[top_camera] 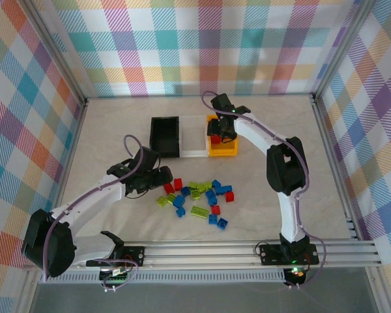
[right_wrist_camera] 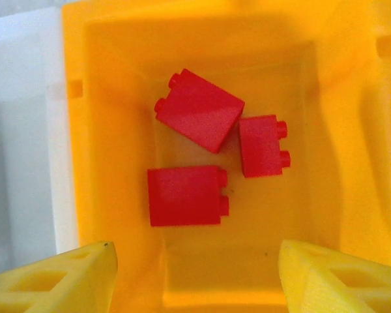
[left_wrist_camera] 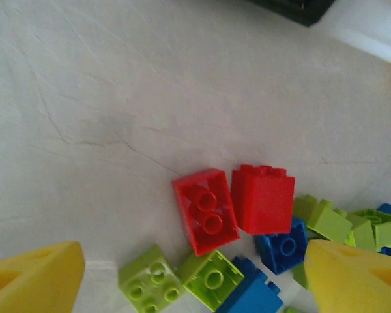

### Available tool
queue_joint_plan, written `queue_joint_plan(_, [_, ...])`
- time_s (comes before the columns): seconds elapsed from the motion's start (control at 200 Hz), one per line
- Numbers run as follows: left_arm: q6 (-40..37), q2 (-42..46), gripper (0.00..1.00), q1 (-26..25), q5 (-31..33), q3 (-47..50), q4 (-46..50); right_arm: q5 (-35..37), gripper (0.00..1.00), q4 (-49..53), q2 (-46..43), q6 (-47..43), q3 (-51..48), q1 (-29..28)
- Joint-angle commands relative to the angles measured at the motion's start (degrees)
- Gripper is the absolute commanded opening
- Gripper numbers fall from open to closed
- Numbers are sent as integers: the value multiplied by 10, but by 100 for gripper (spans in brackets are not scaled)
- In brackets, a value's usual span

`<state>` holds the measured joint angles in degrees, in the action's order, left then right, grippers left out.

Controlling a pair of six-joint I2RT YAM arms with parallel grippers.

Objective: Sort the legos into containers by color

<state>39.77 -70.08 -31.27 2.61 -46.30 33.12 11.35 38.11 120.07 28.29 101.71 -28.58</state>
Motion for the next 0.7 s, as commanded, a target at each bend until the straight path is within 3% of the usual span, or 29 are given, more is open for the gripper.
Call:
queue_joint_plan(0.0, [4, -7, 82, -31, -1, 10, 41, -15, 67, -29, -62, 5, -47, -5])
queue_joint_plan(0.405, [66, 27, 76, -181, 1, 47, 99, -12, 67, -78, -134, 9, -165, -6])
queue_joint_plan(0.55, [49, 5, 78, -236, 3, 30, 96, -3, 67, -84, -149, 7, -184, -5])
queue_joint_plan(0.695, [18, -44, 74, -255, 11, 6, 75, -2, 67, -87, -165, 6, -199, -5])
